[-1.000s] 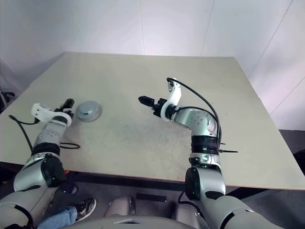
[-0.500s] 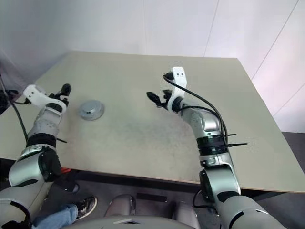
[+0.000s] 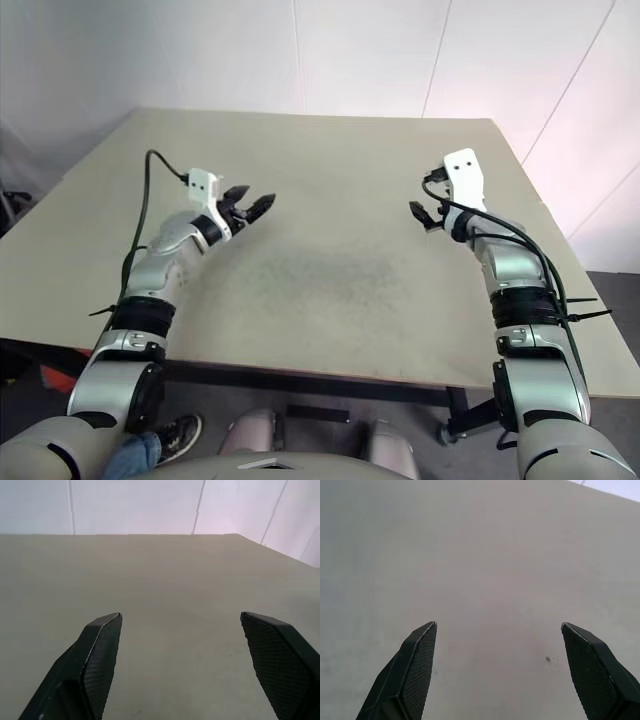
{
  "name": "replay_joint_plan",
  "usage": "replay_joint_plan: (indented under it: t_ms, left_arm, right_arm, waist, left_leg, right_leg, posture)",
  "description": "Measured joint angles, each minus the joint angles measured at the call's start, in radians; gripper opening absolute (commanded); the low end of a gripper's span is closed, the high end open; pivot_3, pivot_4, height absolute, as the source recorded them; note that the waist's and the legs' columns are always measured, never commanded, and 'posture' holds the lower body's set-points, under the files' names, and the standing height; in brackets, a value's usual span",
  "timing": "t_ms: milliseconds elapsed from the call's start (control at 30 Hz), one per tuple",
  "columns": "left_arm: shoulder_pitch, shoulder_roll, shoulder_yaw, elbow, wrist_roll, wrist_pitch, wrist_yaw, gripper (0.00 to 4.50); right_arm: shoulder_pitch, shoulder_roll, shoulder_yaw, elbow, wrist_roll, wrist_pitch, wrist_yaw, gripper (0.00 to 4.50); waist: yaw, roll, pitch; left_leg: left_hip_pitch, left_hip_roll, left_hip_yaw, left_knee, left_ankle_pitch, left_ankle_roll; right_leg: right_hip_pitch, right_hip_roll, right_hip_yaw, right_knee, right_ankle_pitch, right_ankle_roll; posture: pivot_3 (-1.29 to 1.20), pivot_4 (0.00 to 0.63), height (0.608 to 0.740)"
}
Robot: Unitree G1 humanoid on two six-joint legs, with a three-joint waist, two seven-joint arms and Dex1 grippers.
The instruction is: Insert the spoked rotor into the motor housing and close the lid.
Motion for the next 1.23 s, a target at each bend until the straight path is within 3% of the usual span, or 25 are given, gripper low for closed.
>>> replay_joint_plan:
  t_ms: [667,700,800,833,1033,1233]
  left_arm:
    - [0.058,-0.060,0.017,-0.016,0.028,0.010,0.160,4.05]
    - [0.060,-0.060,0.020,-0.018,0.028,0.012,0.167,4.05]
    - [0.063,-0.062,0.033,-0.041,0.028,0.024,0.188,4.05]
    - [0.063,-0.064,0.034,-0.049,0.028,0.028,0.193,4.05]
    - [0.062,-0.058,0.034,-0.080,0.028,0.074,0.201,4.05]
    - [0.062,-0.045,0.034,-0.080,0.032,0.080,0.199,4.05]
  right_arm:
    - [0.008,0.096,-0.043,-0.049,-0.001,-0.007,-0.047,4.50]
    - [-0.003,0.102,-0.043,-0.041,0.000,-0.007,-0.043,4.50]
    - [-0.059,0.115,-0.050,-0.004,0.009,-0.007,-0.040,4.50]
    - [-0.067,0.115,-0.055,0.001,0.010,-0.008,-0.044,4.50]
    - [-0.066,0.131,-0.071,0.036,0.004,-0.013,-0.091,4.50]
    - [-0.054,0.136,-0.069,0.050,-0.029,-0.011,-0.169,4.50]
  waist:
    - [0.001,0.001,0.000]
    - [0.002,0.001,0.000]
    - [0.019,0.001,0.001]
    - [0.022,0.001,0.001]
    - [-0.005,-0.001,0.001]
    - [0.000,-0.001,0.001]
  left_leg:
    - [0.000,0.000,0.001,0.002,0.001,0.003]
    - [0.002,0.001,0.009,0.002,0.001,0.003]
    - [0.015,0.012,0.050,0.004,-0.006,-0.001]
    - [0.017,0.015,0.058,0.008,-0.010,-0.003]
    - [0.013,0.019,0.046,0.013,-0.014,0.000]
    - [0.008,0.018,0.043,0.016,-0.014,0.001]
  right_leg:
    - [0.000,0.000,0.000,0.001,0.001,-0.001]
    - [-0.002,0.002,0.004,0.000,0.001,-0.001]
    - [-0.015,0.037,0.064,-0.001,0.009,-0.001]
    - [-0.017,0.044,0.074,-0.001,0.010,0.000]
    - [-0.017,0.036,0.066,0.003,0.011,-0.002]
    - [-0.016,0.031,0.059,0.003,0.011,-0.002]
  posture:
    - [0.00,0.000,0.740]
    - [0.00,0.000,0.740]
    - [0.00,0.000,0.740]
    - [0.00,0.000,0.740]
    - [0.00,0.000,0.740]
    - [0.00,0.000,0.740]
